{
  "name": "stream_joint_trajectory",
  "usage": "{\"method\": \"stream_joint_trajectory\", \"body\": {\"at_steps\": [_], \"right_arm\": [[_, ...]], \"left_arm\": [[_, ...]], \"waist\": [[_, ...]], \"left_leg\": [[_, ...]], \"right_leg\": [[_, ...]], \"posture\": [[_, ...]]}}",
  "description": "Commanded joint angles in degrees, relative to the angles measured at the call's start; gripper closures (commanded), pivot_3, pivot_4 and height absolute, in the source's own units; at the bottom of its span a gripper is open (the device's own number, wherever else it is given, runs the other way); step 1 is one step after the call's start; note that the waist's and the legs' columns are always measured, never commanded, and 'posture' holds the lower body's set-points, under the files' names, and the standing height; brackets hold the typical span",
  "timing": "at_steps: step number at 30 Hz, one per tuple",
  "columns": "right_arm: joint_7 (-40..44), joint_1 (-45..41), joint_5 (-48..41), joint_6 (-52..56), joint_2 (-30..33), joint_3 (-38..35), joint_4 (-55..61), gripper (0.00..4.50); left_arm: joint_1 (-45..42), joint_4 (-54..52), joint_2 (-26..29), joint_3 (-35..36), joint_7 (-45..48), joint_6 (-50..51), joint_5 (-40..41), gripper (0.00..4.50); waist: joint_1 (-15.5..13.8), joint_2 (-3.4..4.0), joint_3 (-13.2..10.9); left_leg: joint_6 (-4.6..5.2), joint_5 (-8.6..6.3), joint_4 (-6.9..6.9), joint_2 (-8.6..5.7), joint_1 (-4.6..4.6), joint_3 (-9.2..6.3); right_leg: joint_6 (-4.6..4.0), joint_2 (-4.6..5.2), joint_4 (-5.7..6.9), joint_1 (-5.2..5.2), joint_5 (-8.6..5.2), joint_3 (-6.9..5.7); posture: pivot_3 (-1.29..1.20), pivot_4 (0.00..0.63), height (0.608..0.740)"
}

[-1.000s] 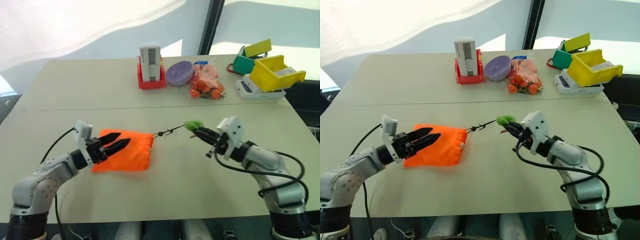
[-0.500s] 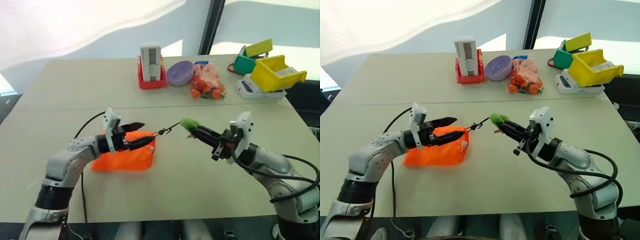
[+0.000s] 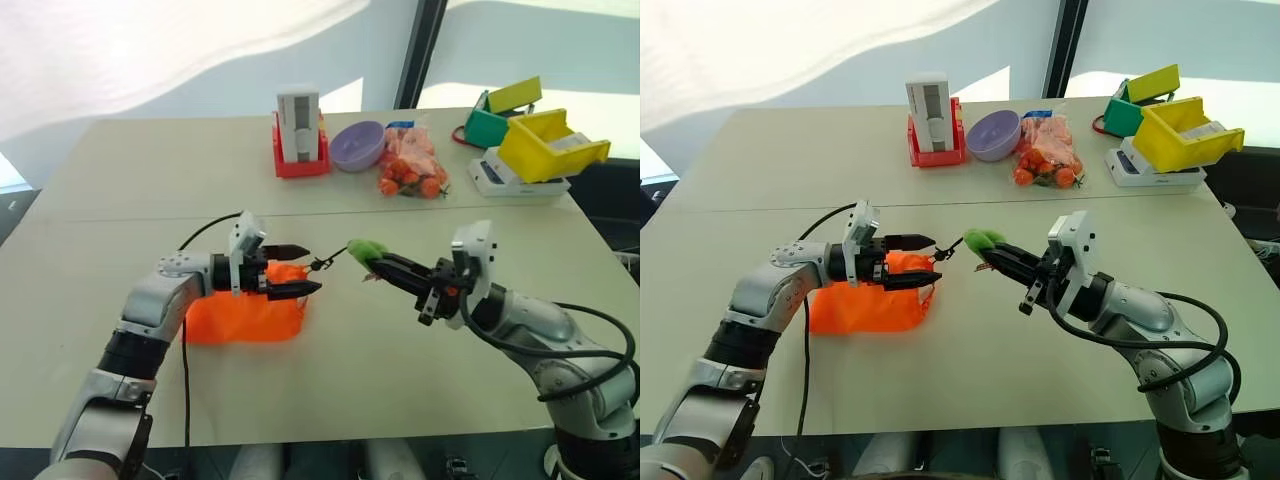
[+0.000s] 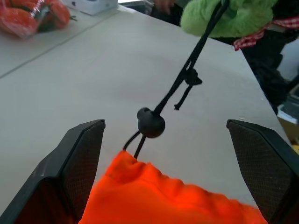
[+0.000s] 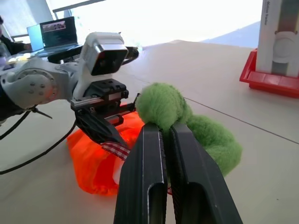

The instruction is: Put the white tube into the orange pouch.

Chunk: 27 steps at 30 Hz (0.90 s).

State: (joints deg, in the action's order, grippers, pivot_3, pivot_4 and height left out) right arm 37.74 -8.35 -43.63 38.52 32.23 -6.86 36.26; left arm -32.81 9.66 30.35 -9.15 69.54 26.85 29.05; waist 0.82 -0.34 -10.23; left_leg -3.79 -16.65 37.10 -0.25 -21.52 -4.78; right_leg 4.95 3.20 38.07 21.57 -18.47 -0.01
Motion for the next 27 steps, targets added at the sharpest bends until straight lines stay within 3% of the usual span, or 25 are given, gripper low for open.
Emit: {"method": "stream_joint_trajectory", "body": {"at_steps": [1,11,24,27], "right_arm": [[1.5,-1.1,-1.3,-0.7,1.2,0.6,2.6,4.5],[3.1,-1.1,0.5,-2.0,3.2,2.8,3.2,4.5],[5.0,2.0,3.3,-5.5,3.8,4.0,2.6,4.5],[5.1,2.7,4.0,-6.2,3.9,4.4,2.8,4.5]], "left_arm": [[-5.1,6.0,-0.1,-1.8,6.2,-3.9,-3.0,0.05],[-14.0,19.6,-5.5,-4.5,15.8,-17.2,-10.3,0.05],[-19.5,31.0,-7.4,-5.1,22.9,-38.4,-17.0,0.05],[-21.0,33.9,-7.8,-4.6,23.0,-39.5,-16.3,0.98]], "waist": [[-0.2,-0.02,0.0],[0.0,-0.06,0.0],[0.0,-0.15,-0.1],[0.0,-0.16,-0.1]], "left_leg": [[0.0,0.0,0.02,-0.01,0.0,-0.01],[0.01,-0.01,0.03,-0.01,-0.05,0.0],[0.02,0.0,0.07,0.0,-0.06,0.0],[0.02,0.0,0.09,-0.01,-0.05,0.0]], "right_leg": [[0.0,0.0,0.0,-0.02,0.0,-0.02],[0.02,-0.03,0.0,0.03,-0.01,-0.03],[0.03,-0.04,0.01,0.02,-0.01,-0.04],[0.03,-0.04,0.01,0.0,-0.01,-0.04]], "posture": [[0.0,0.15,0.74],[0.0,0.15,0.74],[0.0,0.15,0.74],[0.0,0.15,0.74]]}}
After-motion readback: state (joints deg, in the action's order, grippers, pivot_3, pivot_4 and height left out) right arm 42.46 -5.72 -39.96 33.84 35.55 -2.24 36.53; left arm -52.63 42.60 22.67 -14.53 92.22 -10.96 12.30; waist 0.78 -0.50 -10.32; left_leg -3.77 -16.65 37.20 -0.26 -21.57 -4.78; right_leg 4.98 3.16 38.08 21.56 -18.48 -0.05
